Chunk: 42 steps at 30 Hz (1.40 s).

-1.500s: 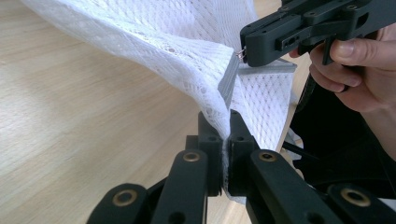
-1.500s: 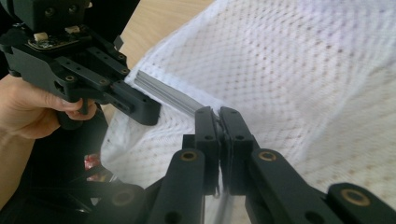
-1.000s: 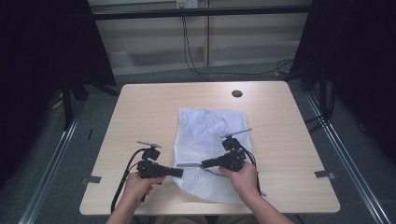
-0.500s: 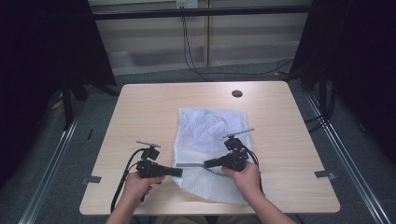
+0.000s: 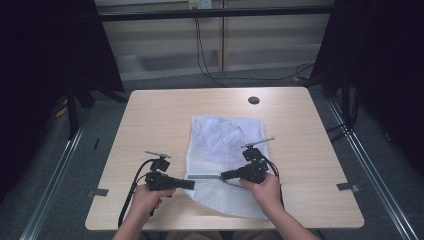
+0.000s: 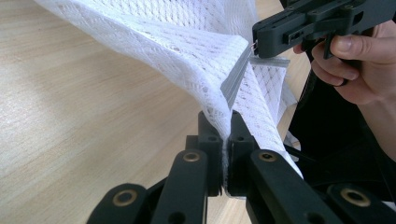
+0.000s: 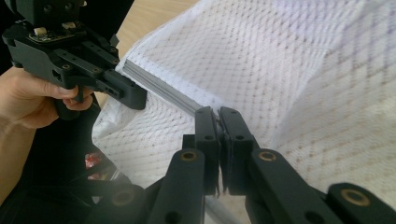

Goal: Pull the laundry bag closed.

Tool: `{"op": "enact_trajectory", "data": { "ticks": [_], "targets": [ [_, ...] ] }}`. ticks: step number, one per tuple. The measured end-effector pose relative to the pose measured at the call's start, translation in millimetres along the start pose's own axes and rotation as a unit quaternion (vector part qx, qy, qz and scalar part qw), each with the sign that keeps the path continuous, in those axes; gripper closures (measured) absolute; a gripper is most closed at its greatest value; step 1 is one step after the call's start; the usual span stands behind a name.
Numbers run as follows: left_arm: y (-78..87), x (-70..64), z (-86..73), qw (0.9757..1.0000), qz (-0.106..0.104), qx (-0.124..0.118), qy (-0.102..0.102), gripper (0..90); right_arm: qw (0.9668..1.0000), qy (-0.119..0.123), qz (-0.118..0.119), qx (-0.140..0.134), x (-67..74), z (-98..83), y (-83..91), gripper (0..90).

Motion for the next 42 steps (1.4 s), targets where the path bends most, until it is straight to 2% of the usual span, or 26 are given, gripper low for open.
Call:
{"op": "enact_trajectory", "data": {
  "ticks": [34, 38, 40, 42],
  "targets": [
    [-1.8, -2.2, -0.4, 1.0, -0.002, 0.003, 0.007, 88.1, 1.0, 0.002, 0.005, 0.0, 0.1, -2.2, 5.1, 87.0],
    [0.5, -0.2, -0.5, 1.0, 0.0, 0.004, 0.002, 88.1, 1.0, 0.0, 0.001, -0.001, -3.5, -2.8, 7.8, 87.0],
    [-0.5, 0.0, -0.5, 1.0, 0.001, 0.005, -0.001, 88.1, 1.0, -0.005, 0.007, -0.003, -4.2, -3.0, 9.0, 87.0],
    [-1.2, -0.2, -0.4, 1.0, 0.002, 0.004, 0.003, 88.1, 1.0, 0.0, 0.001, -0.003, -4.2, -3.4, 9.2, 87.0]
  ]
}}
Point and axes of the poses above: each handheld gripper's, and its own axes: y roughly backward along the jaws, z roughly out of its top, x roughly to its left, the point moved 8 cm from there along -y, roughly forward along the jaws
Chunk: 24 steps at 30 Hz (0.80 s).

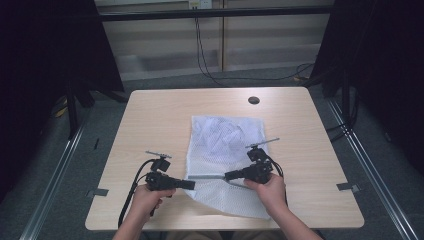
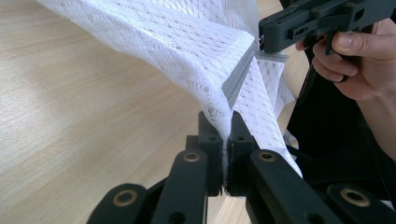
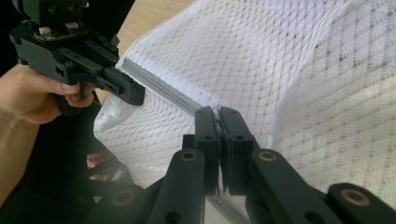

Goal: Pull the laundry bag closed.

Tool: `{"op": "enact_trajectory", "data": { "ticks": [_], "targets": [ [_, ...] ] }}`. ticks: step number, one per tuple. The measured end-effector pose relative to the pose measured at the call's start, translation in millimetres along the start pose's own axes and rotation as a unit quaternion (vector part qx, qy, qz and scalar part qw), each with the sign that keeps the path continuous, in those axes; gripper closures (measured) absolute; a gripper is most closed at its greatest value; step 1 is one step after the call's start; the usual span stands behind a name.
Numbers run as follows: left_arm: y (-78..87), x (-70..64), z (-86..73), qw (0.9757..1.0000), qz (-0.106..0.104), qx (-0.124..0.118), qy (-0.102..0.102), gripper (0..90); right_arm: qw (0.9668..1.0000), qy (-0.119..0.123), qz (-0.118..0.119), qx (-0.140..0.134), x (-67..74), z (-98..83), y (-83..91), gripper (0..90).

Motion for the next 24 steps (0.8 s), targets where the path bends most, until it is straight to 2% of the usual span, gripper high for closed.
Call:
{"op": "enact_trajectory", "data": {
  "ticks": [3, 4, 6, 10, 12, 18, 21, 24],
  "targets": [
    [0.1, -0.4, -0.2, 1.0, -0.002, 0.001, -0.003, 88.1, 1.0, -0.001, 0.002, 0.001, 0.2, -0.7, 0.2, 87.0],
    [-0.3, -1.6, -0.2, 1.0, -0.004, 0.0, 0.004, 88.1, 1.0, 0.0, 0.001, 0.002, 0.1, -0.9, 0.5, 87.0],
    [-0.8, -1.7, -0.3, 1.0, -0.004, 0.001, 0.004, 88.1, 1.0, 0.0, 0.002, 0.002, 0.0, -1.1, 1.1, 87.0],
    [-0.9, -0.9, -0.5, 1.0, -0.003, 0.002, 0.0, 88.1, 1.0, 0.001, -0.002, 0.002, -1.8, -1.8, 2.4, 87.0],
    [-1.2, -1.0, -1.2, 1.0, -0.004, 0.008, -0.003, 88.1, 1.0, -0.004, 0.003, 0.001, -2.5, -2.0, 3.4, 87.0],
    [-1.2, -2.1, -0.4, 1.0, -0.007, 0.003, 0.004, 88.2, 1.0, -0.002, 0.003, 0.001, -2.2, -1.6, 3.8, 87.0],
    [-0.5, -0.4, -0.8, 1.0, -0.004, 0.007, -0.002, 88.2, 1.0, -0.002, 0.003, -0.001, -2.0, -1.3, 4.3, 87.0],
    [0.5, -0.3, -0.1, 1.0, -0.003, 0.001, 0.002, 88.2, 1.0, -0.002, 0.0, 0.0, -3.4, -1.9, 5.4, 87.0]
  ]
}}
Point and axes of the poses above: each handheld gripper's, and its own axes: y roughly backward along the jaws, z roughly out of its top, x roughly to its left, the point moved 8 cm from there along -y, roughly forward along the jaws
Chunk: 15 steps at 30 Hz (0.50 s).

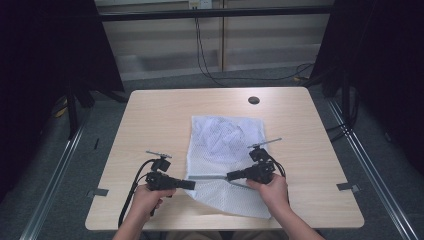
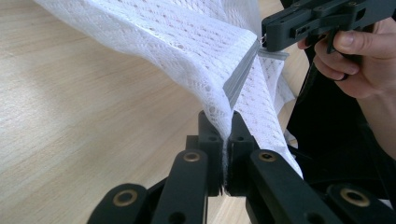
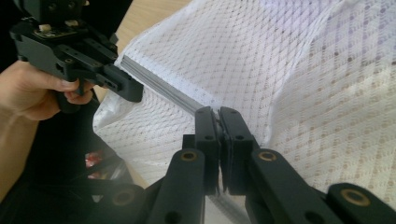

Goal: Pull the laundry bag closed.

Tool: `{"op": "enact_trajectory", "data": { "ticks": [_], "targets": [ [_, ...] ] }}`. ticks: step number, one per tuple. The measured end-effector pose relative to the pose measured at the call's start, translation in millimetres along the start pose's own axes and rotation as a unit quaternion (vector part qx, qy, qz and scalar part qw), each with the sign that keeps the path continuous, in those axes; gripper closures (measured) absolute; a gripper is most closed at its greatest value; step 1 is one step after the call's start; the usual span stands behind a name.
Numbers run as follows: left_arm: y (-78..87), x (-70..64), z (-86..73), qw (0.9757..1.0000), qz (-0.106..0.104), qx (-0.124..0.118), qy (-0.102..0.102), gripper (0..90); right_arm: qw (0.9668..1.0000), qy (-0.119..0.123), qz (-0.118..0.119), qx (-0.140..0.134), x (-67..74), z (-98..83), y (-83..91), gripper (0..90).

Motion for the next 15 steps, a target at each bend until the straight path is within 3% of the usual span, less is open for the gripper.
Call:
{"op": "enact_trajectory", "data": {
  "ticks": [11, 13, 14, 15],
  "targets": [
    [-0.2, -0.1, -0.1, 1.0, -0.002, 0.001, 0.001, 88.2, 1.0, -0.001, 0.005, 0.001, 0.0, -1.5, 2.0, 87.0],
    [0.4, 0.0, 0.0, 1.0, -0.001, -0.002, 0.009, 88.2, 1.0, 0.0, 0.001, 0.002, -0.5, -2.3, 2.4, 87.0],
    [2.2, 2.8, -0.6, 1.0, 0.001, 0.003, -0.002, 88.3, 1.0, 0.002, 0.0, 0.002, -1.4, -2.6, 3.1, 87.0],
    [2.4, 2.1, -0.3, 1.0, -0.002, -0.003, 0.009, 88.2, 1.0, -0.001, -0.002, 0.001, -2.6, -2.6, 4.1, 87.0]
  ]
}}
Point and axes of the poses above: each handheld gripper's, and its own axes: y roughly backward along the jaws, z roughly out of its top, x roughly to its left, the point moved 8 cm from there along -y, roughly forward along the jaws
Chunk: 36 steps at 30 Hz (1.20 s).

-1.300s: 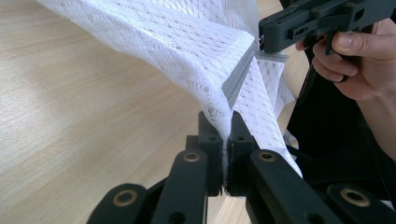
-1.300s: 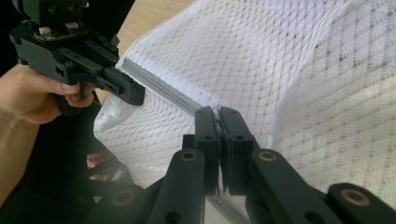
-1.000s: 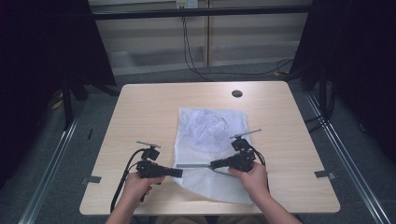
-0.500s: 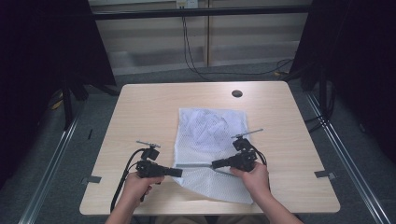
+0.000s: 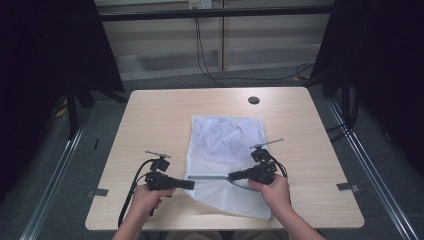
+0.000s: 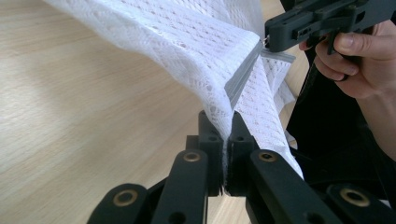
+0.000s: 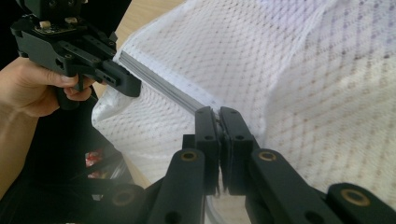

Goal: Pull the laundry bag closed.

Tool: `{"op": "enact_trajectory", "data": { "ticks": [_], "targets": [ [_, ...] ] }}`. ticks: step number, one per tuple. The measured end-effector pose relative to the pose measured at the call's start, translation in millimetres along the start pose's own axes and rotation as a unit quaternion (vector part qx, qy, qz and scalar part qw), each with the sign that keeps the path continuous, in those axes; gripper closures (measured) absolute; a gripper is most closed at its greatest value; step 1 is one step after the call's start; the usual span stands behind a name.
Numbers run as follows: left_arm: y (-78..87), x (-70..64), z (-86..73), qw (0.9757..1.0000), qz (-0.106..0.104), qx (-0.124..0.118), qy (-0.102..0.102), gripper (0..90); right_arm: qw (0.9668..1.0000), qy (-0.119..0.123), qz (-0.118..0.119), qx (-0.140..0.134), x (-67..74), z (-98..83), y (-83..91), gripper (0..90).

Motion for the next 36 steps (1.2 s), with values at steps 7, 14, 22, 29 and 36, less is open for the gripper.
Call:
{"op": "enact_trajectory", "data": {
  "ticks": [7, 14, 22, 29, 36],
  "targets": [
    [5.6, 4.7, 0.3, 1.0, 0.005, -0.007, -0.002, 88.2, 0.9999, -0.012, -0.004, -0.011, -10.8, -1.3, 10.2, 87.0],
    [4.0, 1.7, 0.1, 1.0, -0.001, -0.007, 0.005, 88.2, 0.9998, -0.01, -0.004, -0.015, -12.0, -1.8, 13.4, 87.0],
    [4.1, 2.5, -0.3, 1.0, 0.001, -0.004, 0.0, 88.2, 0.9999, -0.008, -0.004, -0.015, -11.7, -2.2, 14.2, 87.0],
    [4.0, 2.9, -0.5, 1.0, 0.002, -0.003, 0.001, 88.2, 0.9999, -0.008, -0.002, -0.013, -10.8, -3.2, 15.2, 87.0],
    [2.1, 2.7, -0.5, 1.0, 0.002, -0.003, 0.003, 88.2, 0.9999, -0.007, -0.002, -0.014, -12.7, -4.4, 17.7, 87.0]
  ]
}}
Point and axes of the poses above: each handheld gripper's, and its own axes: y roughly backward along the jaws, z roughly out of its top, x roughly to its left, the point moved 8 cm from there along -y, roughly forward along the jaws
